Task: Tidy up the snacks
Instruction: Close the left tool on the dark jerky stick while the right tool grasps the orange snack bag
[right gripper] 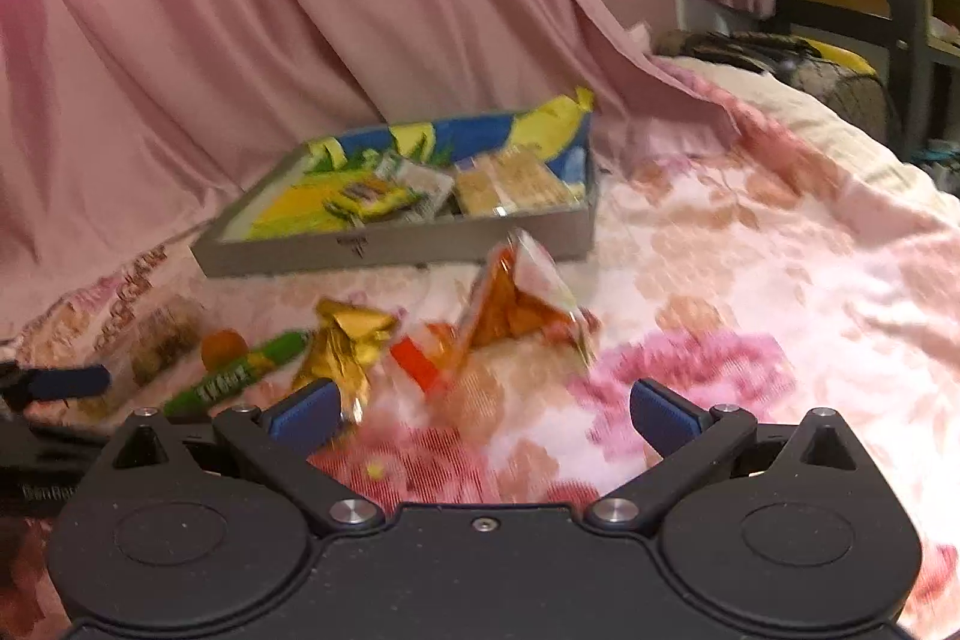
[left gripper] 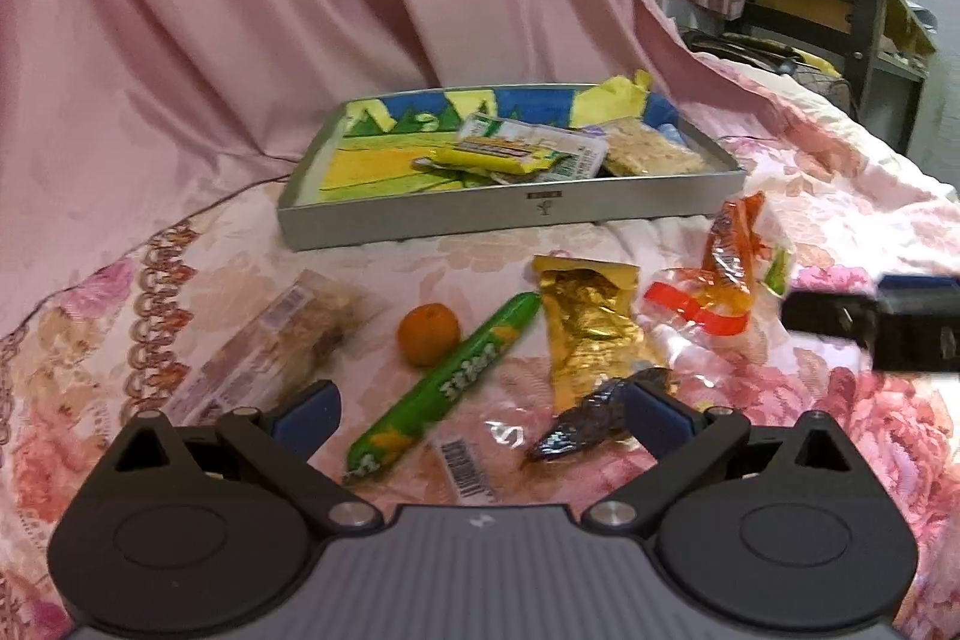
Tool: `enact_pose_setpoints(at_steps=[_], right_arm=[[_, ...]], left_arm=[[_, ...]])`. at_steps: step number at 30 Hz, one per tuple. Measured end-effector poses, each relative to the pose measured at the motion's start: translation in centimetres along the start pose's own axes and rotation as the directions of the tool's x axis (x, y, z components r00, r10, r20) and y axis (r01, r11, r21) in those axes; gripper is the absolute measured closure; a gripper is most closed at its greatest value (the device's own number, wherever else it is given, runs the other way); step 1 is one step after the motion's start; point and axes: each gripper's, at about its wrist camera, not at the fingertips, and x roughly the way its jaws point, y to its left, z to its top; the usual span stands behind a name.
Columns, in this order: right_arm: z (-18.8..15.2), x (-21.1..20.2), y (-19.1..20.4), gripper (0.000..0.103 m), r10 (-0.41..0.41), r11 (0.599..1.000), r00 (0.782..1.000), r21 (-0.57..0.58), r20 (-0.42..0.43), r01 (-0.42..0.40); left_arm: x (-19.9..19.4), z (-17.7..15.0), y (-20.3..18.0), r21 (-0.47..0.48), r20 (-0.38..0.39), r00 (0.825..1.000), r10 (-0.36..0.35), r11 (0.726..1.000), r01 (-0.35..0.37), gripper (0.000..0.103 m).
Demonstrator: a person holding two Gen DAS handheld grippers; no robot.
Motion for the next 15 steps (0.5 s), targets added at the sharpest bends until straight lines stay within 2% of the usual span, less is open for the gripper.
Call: enact_pose_setpoints(at_steps=[4, 9, 15], right_arm=[[1.1, 1.7, -1.3, 0.001, 0.085, 0.996, 0.996, 0.031, 0.002, -0.085], [1.7, 4.6, -2.8, 0.001, 0.202, 0.973, 0.979, 0.114, -0.012, -0.199], [2.2, 7.3, -3.2, 0.011, 0.232, 0.967, 0.972, 0.113, -0.028, -0.228]], left_arm=[[1.0, -0.1, -0.5, 0.031, -0.023, 0.999, -0.035, 0.999, 0.036, 0.0], [2.4, 0.1, -1.3, 0.065, -0.058, 0.995, -0.081, 0.994, 0.085, 0.0], [4.2, 0.9, -1.6, 0.033, -0.084, 0.983, -0.165, 0.985, 0.169, 0.002]])
